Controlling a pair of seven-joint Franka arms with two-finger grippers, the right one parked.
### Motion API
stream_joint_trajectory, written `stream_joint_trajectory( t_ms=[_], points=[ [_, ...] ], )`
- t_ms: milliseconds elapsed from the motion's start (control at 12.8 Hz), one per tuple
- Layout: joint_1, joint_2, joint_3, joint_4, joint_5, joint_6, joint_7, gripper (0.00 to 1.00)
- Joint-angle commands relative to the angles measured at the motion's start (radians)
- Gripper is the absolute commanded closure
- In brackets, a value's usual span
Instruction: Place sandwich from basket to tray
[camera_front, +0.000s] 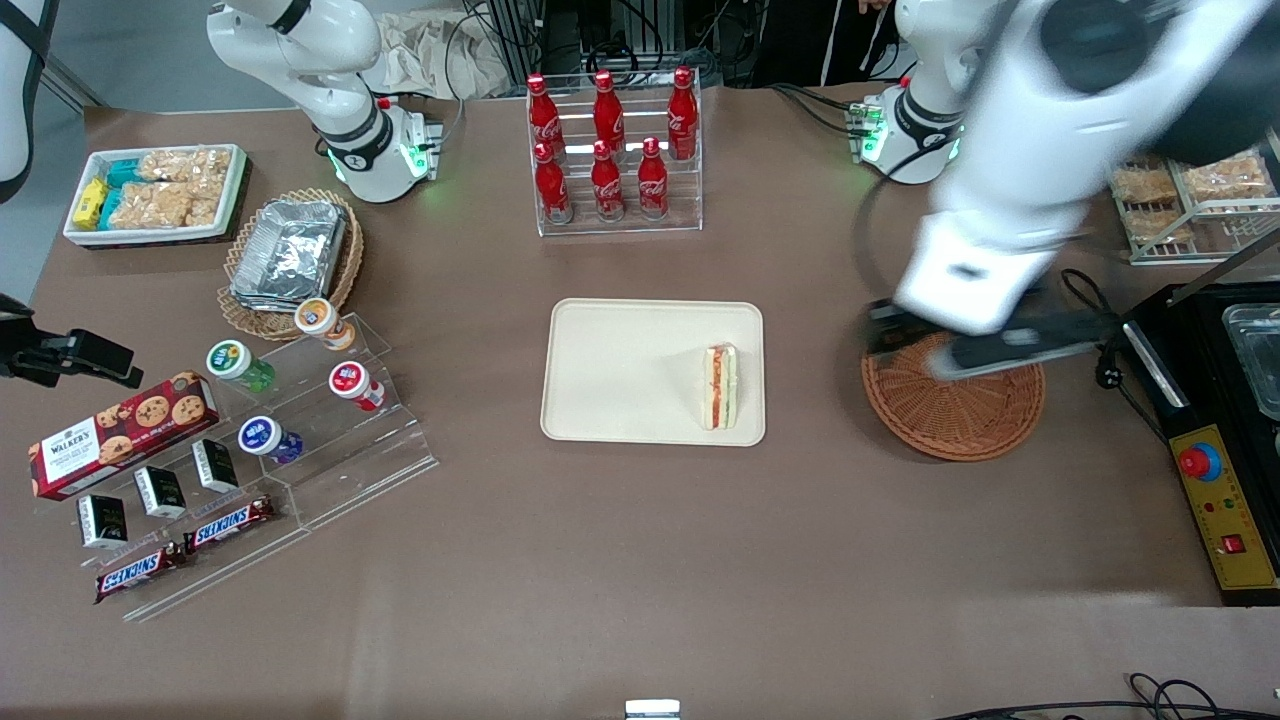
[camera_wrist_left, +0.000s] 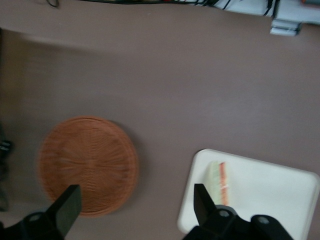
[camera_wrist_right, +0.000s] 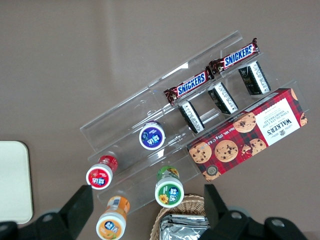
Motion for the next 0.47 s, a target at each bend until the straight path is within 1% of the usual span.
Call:
stream_joint_trajectory(
  t_ms=[0, 78, 156, 234, 312, 391],
  points=[
    [-0.033, -0.155, 0.224, -0.108, -0.1, -0.038, 0.331, 0.0],
    [-0.036, -0.193, 0.259, -0.143, -0.121, -0.035, 0.401, 0.0],
    [-0.03, -0.215, 0.28, -0.158, -0.143, -0.033, 0.427, 0.0],
    [0.003, -0.218, 0.282, -0.162, -0.178, -0.038, 0.449, 0.0],
    [0.023, -0.224, 0.282, -0.166, -0.216, -0.039, 0.522, 0.0],
    [0.025, -0.224, 0.291, -0.166, -0.213, -0.039, 0.577, 0.0]
  ],
)
